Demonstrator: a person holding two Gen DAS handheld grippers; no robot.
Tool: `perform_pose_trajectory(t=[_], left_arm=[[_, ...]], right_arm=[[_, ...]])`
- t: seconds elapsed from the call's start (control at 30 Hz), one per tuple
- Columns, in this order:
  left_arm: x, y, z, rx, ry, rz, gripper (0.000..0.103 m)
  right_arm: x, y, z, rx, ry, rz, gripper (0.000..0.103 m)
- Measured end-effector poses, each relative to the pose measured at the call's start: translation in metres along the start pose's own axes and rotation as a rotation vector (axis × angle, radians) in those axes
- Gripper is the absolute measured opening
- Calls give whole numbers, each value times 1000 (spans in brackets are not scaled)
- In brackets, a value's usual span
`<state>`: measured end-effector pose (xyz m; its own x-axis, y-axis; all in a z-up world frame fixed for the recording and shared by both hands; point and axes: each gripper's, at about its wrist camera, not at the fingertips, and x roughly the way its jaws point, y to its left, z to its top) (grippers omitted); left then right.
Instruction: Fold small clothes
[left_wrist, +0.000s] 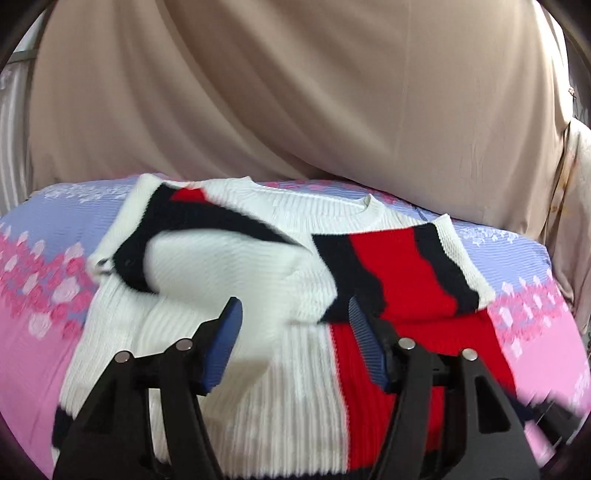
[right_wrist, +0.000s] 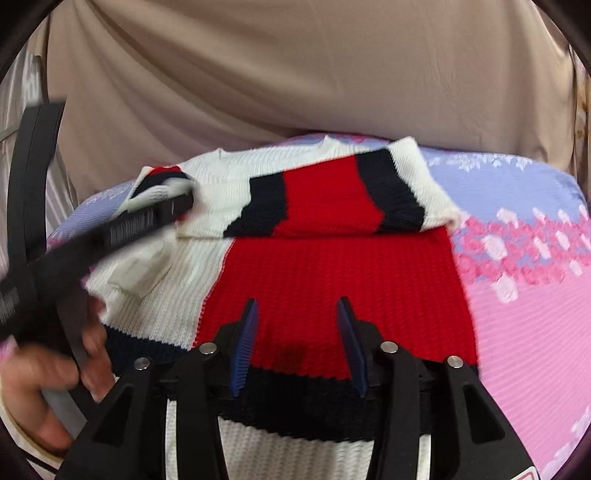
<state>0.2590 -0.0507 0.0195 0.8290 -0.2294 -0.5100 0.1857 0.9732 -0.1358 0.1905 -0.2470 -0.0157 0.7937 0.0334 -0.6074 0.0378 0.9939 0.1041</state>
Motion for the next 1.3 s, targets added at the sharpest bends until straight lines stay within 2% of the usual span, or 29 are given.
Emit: perform_pose_trajectory(t=[0.07, 0.1, 0.2, 0.27, 0.33, 0.43, 0.6, 0.7, 0.73, 0.77, 0.8, 0.83, 0.9, 0.97, 1.03, 1.1, 1.17, 1.2, 1.23, 1.3], left_arm=[[-16, 12, -4, -20, -29, 17, 75], [-23, 20, -3, -37, -41, 26, 77], [-39, 52, 1, -81, -55, 135, 79], [-38, 80, 7, -135, -41, 207, 79], [-35, 103, 9, -196, -11, 258, 78], [-35, 128, 6, -267, 12, 286, 78], [-38, 139, -2, -285, 14, 310, 78], [-34, 140, -1, -301, 9, 317, 78], [-34, 141, -1, -309, 8, 314, 78], [-33, 142, 0, -313, 8, 310, 78], [-32, 142, 1, -318, 10, 304, 78], [-31, 142, 2, -325, 11, 290, 78], [-28, 141, 6, -342, 21, 257, 78], [-24, 140, 11, -363, 28, 216, 78], [-21, 138, 16, -383, 32, 173, 78], [-18, 138, 19, -396, 36, 141, 78], [-11, 137, 21, -402, 45, 129, 78], [-7, 137, 20, -406, 53, 124, 78], [-1, 136, 20, -410, 67, 113, 78], [11, 135, 19, -420, 97, 96, 78]], right_arm=[[0, 4, 13, -34, -12, 35, 55], [2, 6, 19, -46, -13, 51, 55], [18, 24, 44, -105, -11, 114, 59], [37, 44, 58, -175, -5, 128, 64], [56, 68, 64, -258, 9, 131, 64], [78, 106, 60, -394, 33, 144, 64], [99, 152, 35, -586, 89, 210, 64], [109, 164, 25, -632, 103, 223, 64], [110, 163, 27, -622, 113, 234, 64], [112, 160, 31, -598, 128, 251, 58], [114, 155, 35, -566, 140, 274, 45], [119, 149, 40, -528, 168, 290, 2], [118, 133, 53, -431, 162, 318, 3], [104, 105, 76, -312, 87, 297, 3], [86, 52, 103, -112, 8, 275, 3], [73, -7, 118, 85, -59, 188, 3], [78, -64, 117, 245, -39, 80, 3], [91, -89, 111, 294, 17, 14, 3], [101, -102, 106, 304, 64, -19, 8], [109, -124, 95, 351, 112, -72, 11]])
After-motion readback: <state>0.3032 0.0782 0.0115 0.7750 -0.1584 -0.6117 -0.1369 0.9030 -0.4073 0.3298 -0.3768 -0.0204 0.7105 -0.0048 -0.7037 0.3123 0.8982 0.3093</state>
